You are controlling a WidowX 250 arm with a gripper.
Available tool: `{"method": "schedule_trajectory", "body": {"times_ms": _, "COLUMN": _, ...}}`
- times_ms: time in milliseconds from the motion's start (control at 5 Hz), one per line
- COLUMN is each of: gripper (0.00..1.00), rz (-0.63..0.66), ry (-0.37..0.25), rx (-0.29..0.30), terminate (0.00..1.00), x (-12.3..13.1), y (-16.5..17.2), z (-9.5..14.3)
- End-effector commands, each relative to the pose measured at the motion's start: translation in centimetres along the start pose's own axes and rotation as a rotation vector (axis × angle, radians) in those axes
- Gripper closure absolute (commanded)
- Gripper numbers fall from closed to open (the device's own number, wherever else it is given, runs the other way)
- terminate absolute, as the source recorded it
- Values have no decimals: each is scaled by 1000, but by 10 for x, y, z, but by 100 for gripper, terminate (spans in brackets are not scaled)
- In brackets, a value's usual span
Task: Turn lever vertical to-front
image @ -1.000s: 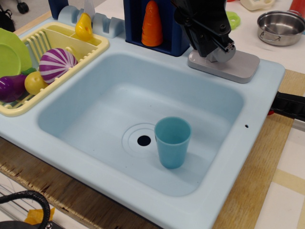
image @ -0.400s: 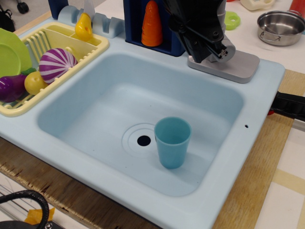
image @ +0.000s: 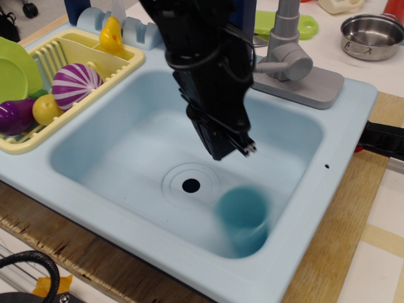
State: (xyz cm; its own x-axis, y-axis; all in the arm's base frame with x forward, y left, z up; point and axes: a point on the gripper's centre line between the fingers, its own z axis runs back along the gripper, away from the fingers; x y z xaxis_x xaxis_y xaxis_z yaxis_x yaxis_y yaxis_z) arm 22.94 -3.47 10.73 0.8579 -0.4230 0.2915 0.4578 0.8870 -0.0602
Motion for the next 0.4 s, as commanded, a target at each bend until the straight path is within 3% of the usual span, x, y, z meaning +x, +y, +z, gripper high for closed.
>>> {"method": "schedule_trajectory", "body": {"times_ms": 0, "gripper": 0, "rz": 7, "ry": -25, "rx": 9, "terminate": 0, "x": -1, "y": 4, "z": 5}}
{"method": "schedule_trajectory", "body": {"times_ms": 200, "gripper": 0, "rz": 7, "ry": -25, "rx": 9, "terminate": 100, "x": -1, "y": 4, "z": 5}}
